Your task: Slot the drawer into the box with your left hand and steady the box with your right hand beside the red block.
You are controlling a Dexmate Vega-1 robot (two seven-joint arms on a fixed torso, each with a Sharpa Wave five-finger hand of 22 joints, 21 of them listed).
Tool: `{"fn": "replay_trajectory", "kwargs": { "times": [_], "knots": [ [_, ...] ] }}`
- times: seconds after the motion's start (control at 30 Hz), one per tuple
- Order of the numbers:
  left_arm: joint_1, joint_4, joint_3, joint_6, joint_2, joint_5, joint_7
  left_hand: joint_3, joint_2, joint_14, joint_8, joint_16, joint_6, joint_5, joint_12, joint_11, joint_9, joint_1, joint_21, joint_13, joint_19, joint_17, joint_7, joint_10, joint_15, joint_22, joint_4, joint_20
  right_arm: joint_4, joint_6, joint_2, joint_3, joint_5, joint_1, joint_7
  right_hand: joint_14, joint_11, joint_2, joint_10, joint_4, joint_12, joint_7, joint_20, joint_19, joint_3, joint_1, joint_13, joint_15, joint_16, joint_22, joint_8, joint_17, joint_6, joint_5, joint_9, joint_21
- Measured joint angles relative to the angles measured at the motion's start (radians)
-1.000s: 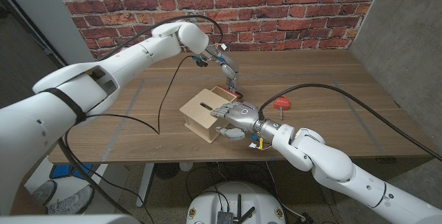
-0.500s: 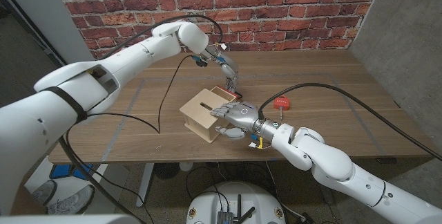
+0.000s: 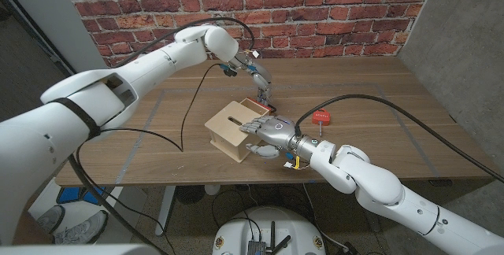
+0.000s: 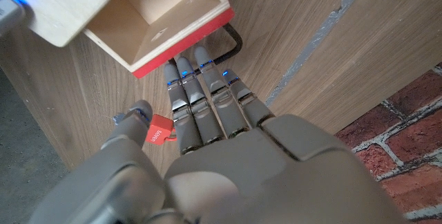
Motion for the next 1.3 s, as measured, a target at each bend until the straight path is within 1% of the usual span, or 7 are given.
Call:
{"fn": "replay_trajectory", "kwargs": {
  "times": [0.2, 0.33, 0.7, 0.87, 0.97, 1.2, 1.3],
  "knots": [
    [0.0, 0.0, 0.003, 0.003, -0.002, 0.007, 0.006, 0.003, -0.002, -0.014, -0.003, 0.0, -0.01, 0.0, 0.0, 0.001, 0.0, -0.002, 0.0, 0.0, 0.0, 0.0, 0.0, -0.007, 0.003, 0.0, -0.003, 0.0, 0.0, 0.0, -0.002, 0.0, 0.003, 0.0, -0.002, 0.0, 0.0, 0.0, 0.0, 0.0, -0.001, 0.0, 0.0, 0.011, 0.0, 0.0, 0.0, 0.0, 0.0, 0.0, 0.0, 0.003, 0.0, 0.0, 0.0, 0.0],
    [-0.001, 0.005, 0.006, 0.007, -0.006, 0.008, 0.006, 0.008, -0.007, -0.014, -0.003, 0.0, -0.011, 0.0, 0.0, 0.002, 0.0, -0.007, 0.0, 0.0, 0.0, 0.0, 0.0, -0.008, 0.003, 0.0, -0.008, 0.0, 0.0, 0.0, -0.003, 0.001, 0.005, 0.0, -0.003, 0.0, 0.0, 0.0, 0.0, 0.0, -0.002, 0.0, 0.0, 0.011, 0.0, 0.0, 0.0, 0.0, 0.0, 0.001, 0.0, 0.003, 0.0, 0.0, 0.0, 0.0],
    [-0.003, 0.025, 0.015, 0.015, -0.018, -0.005, -0.012, 0.013, -0.008, -0.014, -0.003, 0.0, -0.011, 0.0, 0.0, 0.002, 0.0, -0.008, 0.0, 0.0, 0.0, 0.002, 0.0, -0.008, 0.003, 0.0, -0.009, 0.0, 0.001, 0.0, -0.006, 0.003, 0.012, 0.0, -0.008, -0.002, 0.0, -0.004, 0.0, 0.0, -0.002, -0.002, 0.0, 0.011, 0.0, 0.004, 0.001, 0.001, 0.005, 0.001, 0.0, 0.003, 0.002, 0.0, 0.0, 0.0],
    [-0.003, 0.028, 0.018, 0.02, -0.02, -0.013, -0.023, 0.017, -0.012, -0.014, 0.001, 0.0, -0.002, 0.0, 0.005, -0.01, 0.0, -0.012, 0.0, 0.0, 0.0, 0.003, -0.008, 0.005, 0.003, 0.0, -0.006, 0.0, 0.001, 0.001, -0.008, 0.004, 0.012, 0.0, -0.009, -0.002, 0.0, -0.004, 0.0, 0.0, -0.005, -0.003, 0.0, 0.011, 0.0, 0.004, 0.001, 0.001, 0.005, 0.001, 0.0, 0.006, 0.003, 0.0, 0.0, 0.0],
    [-0.003, 0.027, 0.018, 0.02, -0.02, -0.013, -0.023, 0.019, -0.007, -0.014, 0.002, 0.0, 0.002, 0.0, 0.005, -0.01, 0.0, -0.017, 0.0, 0.0, 0.0, 0.003, -0.005, 0.005, 0.004, 0.0, -0.008, 0.0, 0.001, 0.001, -0.008, 0.005, 0.013, 0.0, -0.01, -0.002, 0.0, -0.004, 0.0, 0.0, -0.005, -0.003, 0.0, 0.011, 0.0, 0.004, 0.0, 0.001, 0.005, 0.001, 0.0, 0.009, 0.003, 0.0, 0.0, 0.0],
    [-0.003, 0.016, 0.018, 0.026, -0.018, -0.018, -0.029, 0.028, 0.0, -0.005, 0.005, 0.005, 0.017, 0.0, 0.012, -0.008, -0.002, -0.026, 0.0, 0.0, -0.004, 0.003, -0.009, 0.028, 0.002, 0.0, -0.003, -0.004, 0.001, 0.001, -0.01, 0.007, 0.019, 0.0, -0.011, -0.002, 0.0, 0.0, 0.0, 0.0, -0.005, -0.003, 0.006, 0.016, 0.0, 0.008, 0.0, 0.001, 0.005, 0.0, 0.0, 0.01, 0.003, 0.0, 0.0, 0.0],
    [-0.001, 0.011, 0.018, 0.026, -0.017, -0.018, -0.029, 0.033, 0.0, -0.001, 0.005, 0.005, 0.021, 0.0, 0.012, -0.01, -0.002, -0.026, 0.0, 0.0, -0.004, 0.003, -0.006, 0.033, -0.002, 0.0, -0.008, -0.004, 0.001, 0.001, -0.01, 0.007, 0.022, 0.0, -0.011, -0.002, 0.0, 0.0, 0.0, 0.0, -0.005, -0.003, 0.006, 0.016, 0.0, 0.008, 0.001, 0.001, 0.005, 0.0, 0.0, 0.01, 0.003, -0.004, 0.0, 0.0]
  ]
}}
